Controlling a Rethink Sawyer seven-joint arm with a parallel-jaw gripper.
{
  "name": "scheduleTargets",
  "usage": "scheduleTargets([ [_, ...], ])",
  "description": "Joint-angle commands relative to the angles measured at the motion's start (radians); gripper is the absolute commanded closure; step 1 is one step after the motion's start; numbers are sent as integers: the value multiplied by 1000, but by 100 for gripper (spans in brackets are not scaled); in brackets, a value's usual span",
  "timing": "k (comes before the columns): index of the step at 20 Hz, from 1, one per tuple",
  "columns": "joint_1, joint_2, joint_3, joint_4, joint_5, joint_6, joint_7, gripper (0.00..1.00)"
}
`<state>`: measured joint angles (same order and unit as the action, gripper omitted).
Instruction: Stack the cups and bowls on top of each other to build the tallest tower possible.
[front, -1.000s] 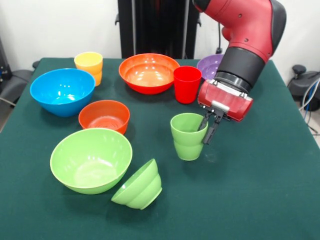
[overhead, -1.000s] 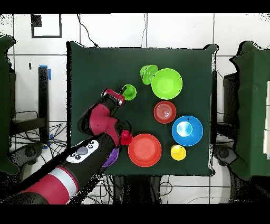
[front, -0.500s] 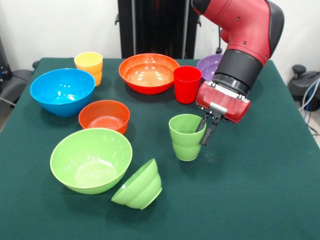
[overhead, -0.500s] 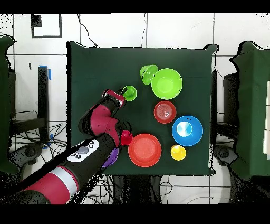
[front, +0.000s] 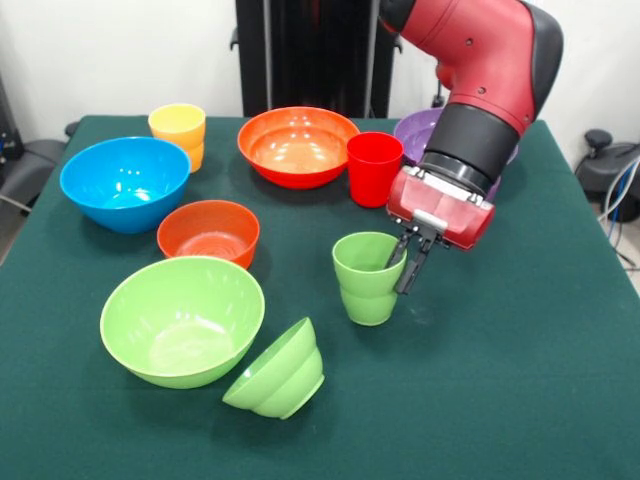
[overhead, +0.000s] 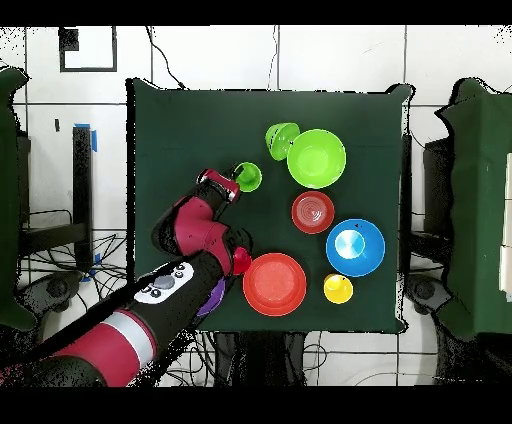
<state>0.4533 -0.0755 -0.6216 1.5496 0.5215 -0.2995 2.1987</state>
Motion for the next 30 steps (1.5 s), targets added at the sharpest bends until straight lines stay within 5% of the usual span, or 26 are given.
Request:
scheduleTargets([
  [1, -26, 1, 168, -23, -54, 73, 104, 100],
  [2, -29, -3, 175, -21, -58, 74, 104, 100],
  [3, -28, -2, 175, -21, -52, 70, 107, 0],
  [23, -43, -18, 185, -8, -78, 64, 96, 0],
  [30, -11, -115, 168, 55, -94, 165, 83, 0],
])
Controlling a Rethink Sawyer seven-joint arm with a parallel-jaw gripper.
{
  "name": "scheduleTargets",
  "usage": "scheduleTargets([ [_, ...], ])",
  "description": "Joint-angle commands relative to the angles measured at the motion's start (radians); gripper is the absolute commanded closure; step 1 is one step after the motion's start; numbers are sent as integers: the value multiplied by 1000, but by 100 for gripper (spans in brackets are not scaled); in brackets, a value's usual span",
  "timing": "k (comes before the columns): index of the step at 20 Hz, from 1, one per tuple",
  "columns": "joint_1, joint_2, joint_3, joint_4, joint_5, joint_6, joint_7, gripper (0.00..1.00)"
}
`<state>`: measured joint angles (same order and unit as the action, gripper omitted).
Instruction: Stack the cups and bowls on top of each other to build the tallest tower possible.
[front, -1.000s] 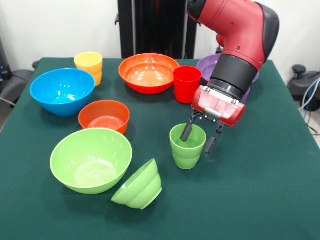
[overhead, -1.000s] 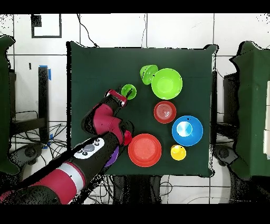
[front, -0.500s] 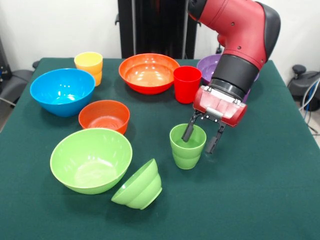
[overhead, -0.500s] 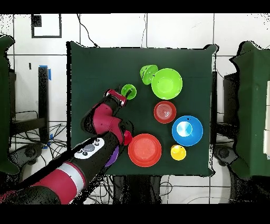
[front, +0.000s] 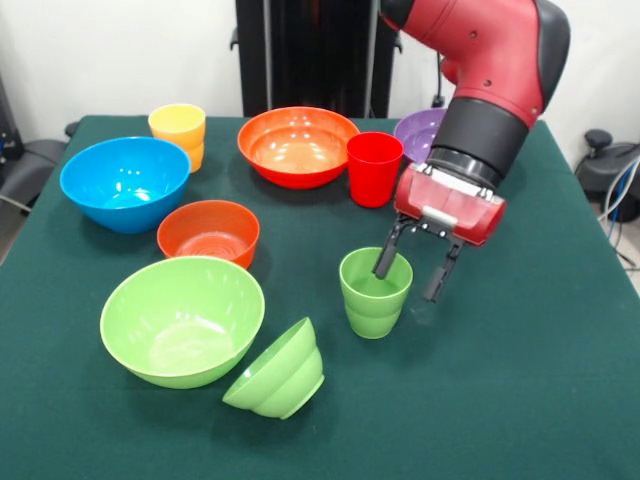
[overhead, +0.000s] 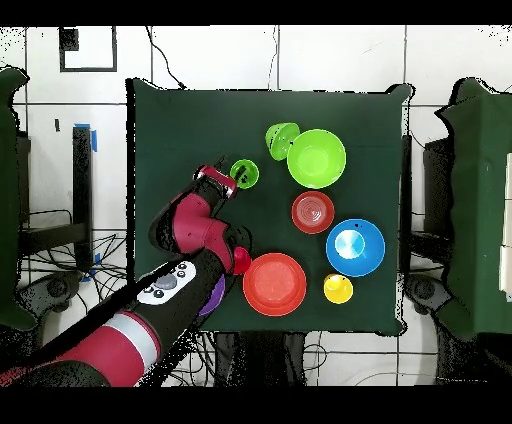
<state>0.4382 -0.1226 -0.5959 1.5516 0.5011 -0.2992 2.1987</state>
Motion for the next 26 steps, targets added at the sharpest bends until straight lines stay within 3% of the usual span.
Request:
scheduleTargets([
  [1, 9, -77, 139, 55, -75, 177, 80, 0],
  [6, 33, -148, 136, 76, -96, 262, 60, 0],
  [14, 41, -292, 195, 112, -151, 404, 37, 0],
  [21, -43, -362, 349, 162, -220, 478, -9, 0],
  [26, -98, -368, 411, 212, -267, 448, -7, 0],
])
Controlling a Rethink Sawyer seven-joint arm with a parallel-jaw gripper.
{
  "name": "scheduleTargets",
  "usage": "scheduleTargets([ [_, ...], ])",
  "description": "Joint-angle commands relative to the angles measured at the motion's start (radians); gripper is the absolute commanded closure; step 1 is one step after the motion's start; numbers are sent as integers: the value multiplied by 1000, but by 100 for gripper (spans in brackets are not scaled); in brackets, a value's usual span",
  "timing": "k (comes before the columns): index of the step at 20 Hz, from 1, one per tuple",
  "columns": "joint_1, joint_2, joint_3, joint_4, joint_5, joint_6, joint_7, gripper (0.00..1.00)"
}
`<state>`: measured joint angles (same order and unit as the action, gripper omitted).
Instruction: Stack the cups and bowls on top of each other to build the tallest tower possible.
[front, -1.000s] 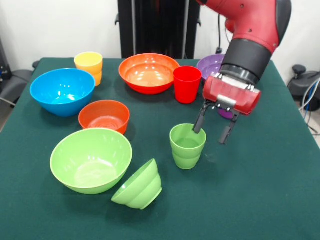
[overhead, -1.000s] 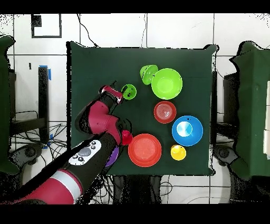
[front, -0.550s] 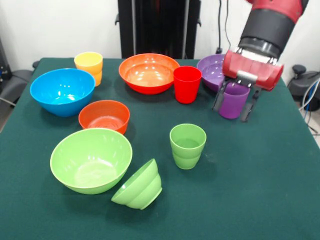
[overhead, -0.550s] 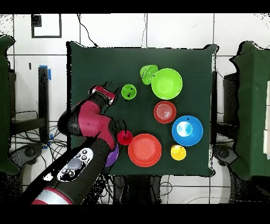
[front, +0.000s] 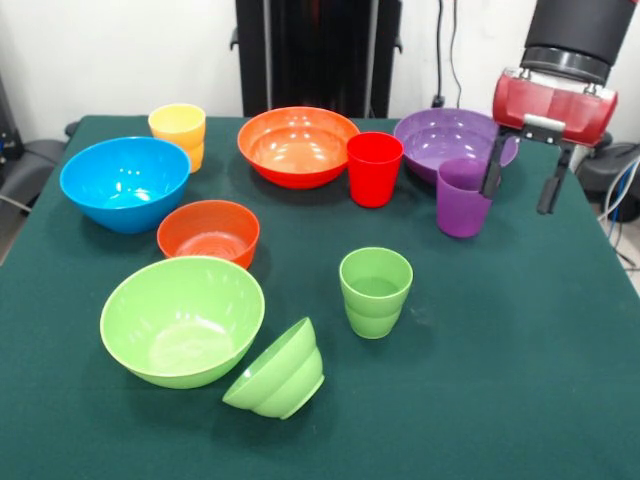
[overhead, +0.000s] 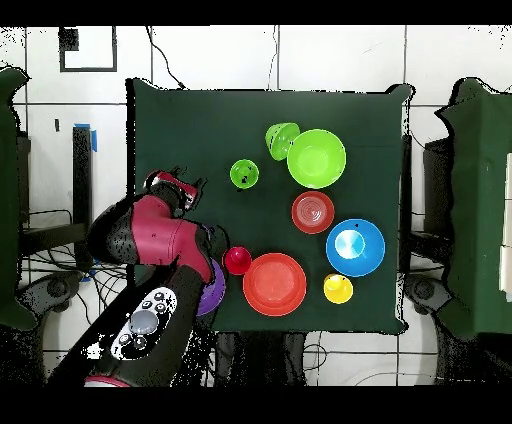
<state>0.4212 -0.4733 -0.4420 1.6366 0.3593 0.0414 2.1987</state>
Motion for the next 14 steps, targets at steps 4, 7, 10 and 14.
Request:
scheduleTargets([
  [4, -141, -29, 319, 168, -175, 74, -5, 0],
  [7, -182, -34, 361, 202, -209, 47, 8, 0],
  [10, -213, -41, 392, 234, -247, 23, 18, 0],
  [14, -261, -61, 431, 283, -300, 10, 21, 0],
])
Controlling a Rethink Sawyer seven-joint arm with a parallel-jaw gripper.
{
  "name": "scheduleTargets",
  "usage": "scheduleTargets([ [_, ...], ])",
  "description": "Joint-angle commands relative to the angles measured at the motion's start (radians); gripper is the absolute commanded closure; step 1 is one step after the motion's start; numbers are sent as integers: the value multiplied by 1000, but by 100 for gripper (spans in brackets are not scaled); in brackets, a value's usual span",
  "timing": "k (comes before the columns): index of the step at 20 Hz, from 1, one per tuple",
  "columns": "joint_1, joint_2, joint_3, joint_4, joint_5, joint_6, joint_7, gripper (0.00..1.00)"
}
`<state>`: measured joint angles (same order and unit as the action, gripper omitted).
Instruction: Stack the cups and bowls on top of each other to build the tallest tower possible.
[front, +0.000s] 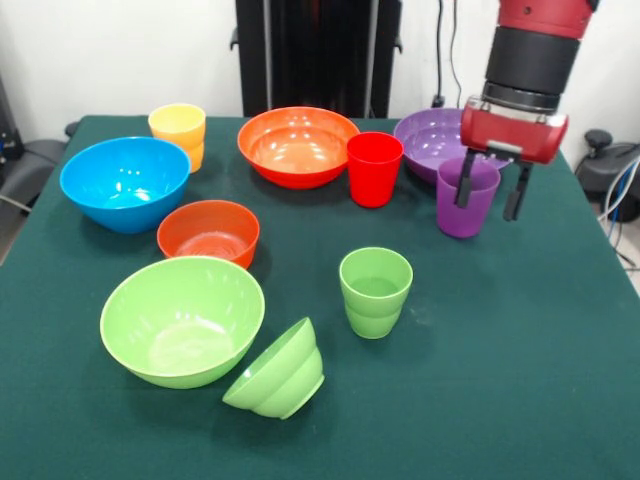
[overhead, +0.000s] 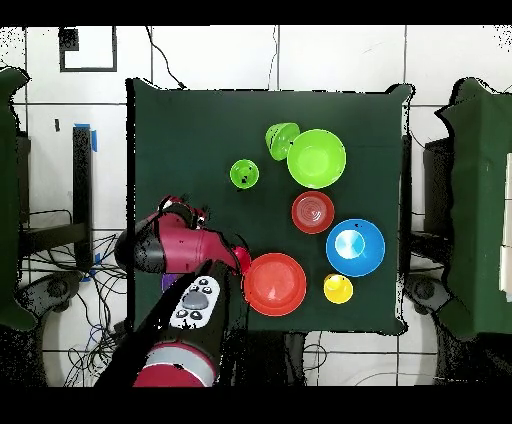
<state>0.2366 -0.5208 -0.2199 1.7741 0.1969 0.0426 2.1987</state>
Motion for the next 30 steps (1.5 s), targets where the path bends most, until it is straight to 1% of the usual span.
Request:
scheduleTargets([
  [1, -90, -27, 222, 164, -150, 15, 21, 0],
  [4, -99, -67, 234, 199, -164, 40, 36, 0],
  [6, -86, -104, 227, 217, -152, 78, 55, 0],
  [8, -55, -125, 205, 219, -132, 117, 76, 0],
  [11, 17, -146, 148, 204, -93, 188, 106, 0],
  [15, 56, -165, 115, 188, -71, 248, 125, 0],
  [22, 62, -159, 106, 152, -64, 268, 127, 0],
  [25, 49, -129, 106, 115, -68, 270, 115, 0],
  [28, 48, -135, 109, 113, -69, 278, 112, 0],
  [30, 53, -143, 109, 129, -74, 270, 112, 0],
])
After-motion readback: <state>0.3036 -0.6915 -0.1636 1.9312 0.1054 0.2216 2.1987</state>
